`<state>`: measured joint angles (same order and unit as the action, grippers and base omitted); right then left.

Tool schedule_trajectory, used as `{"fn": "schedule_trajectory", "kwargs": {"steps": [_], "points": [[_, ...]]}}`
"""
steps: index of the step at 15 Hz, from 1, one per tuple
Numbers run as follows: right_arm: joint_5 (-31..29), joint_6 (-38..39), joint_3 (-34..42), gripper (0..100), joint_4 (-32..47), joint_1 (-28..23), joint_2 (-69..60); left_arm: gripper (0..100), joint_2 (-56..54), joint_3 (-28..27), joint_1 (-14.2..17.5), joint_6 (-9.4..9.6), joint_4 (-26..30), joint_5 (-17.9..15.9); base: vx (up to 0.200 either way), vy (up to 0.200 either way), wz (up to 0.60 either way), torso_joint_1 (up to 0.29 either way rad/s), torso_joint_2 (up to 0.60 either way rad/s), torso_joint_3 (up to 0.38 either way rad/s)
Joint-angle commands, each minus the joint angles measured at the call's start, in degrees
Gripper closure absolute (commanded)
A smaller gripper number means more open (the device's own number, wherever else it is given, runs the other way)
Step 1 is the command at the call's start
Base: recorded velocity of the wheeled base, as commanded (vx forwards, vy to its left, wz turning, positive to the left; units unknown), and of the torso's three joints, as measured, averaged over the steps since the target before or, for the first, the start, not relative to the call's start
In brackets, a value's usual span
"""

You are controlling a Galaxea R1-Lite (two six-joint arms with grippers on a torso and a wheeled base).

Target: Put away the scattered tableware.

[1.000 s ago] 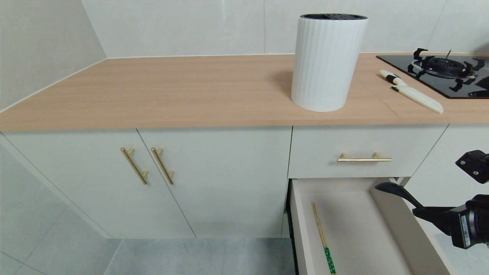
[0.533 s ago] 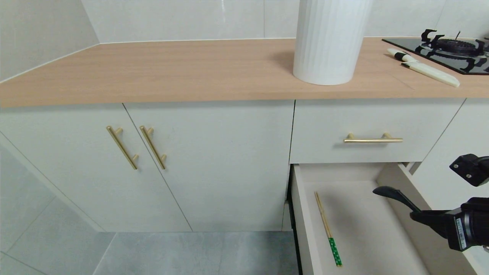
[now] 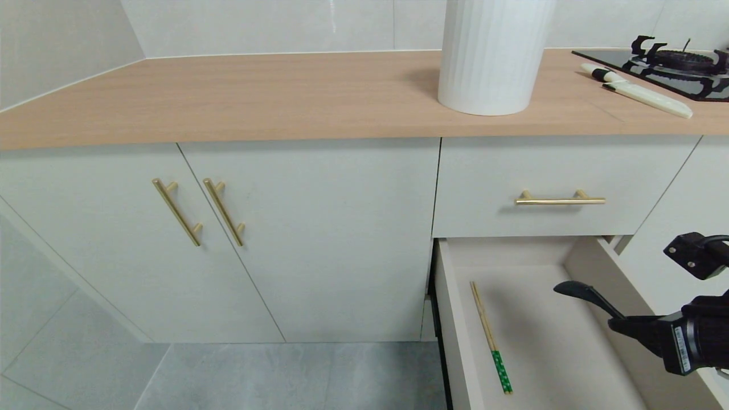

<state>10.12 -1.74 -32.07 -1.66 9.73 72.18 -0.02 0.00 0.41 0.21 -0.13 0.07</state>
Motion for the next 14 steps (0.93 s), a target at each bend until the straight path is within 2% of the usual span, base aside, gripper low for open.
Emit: {"fn": "schedule_trajectory", "kwargs": {"steps": [1,7,14], "points": [[-0.1,0.0,-0.1,100,0.0,0.0,3.3,0,0.0,0.0,0.0,-0.03,0.0,0.0,0.000,0.000,0.00,0.000,0.00,0.000],[-3.5,1.8,-0.4,100,-5.5,0.0,19.2,0,0.0,0.0,0.0,-0.03,0.0,0.0,0.000,0.000,0.00,0.000,0.00,0.000],[-12.5,12.3,0.5,100,-21.5,4.1,36.6,0,0.0,0.0,0.0,-0.03,0.0,0.0,0.000,0.000,0.00,0.000,0.00,0.000]]}}
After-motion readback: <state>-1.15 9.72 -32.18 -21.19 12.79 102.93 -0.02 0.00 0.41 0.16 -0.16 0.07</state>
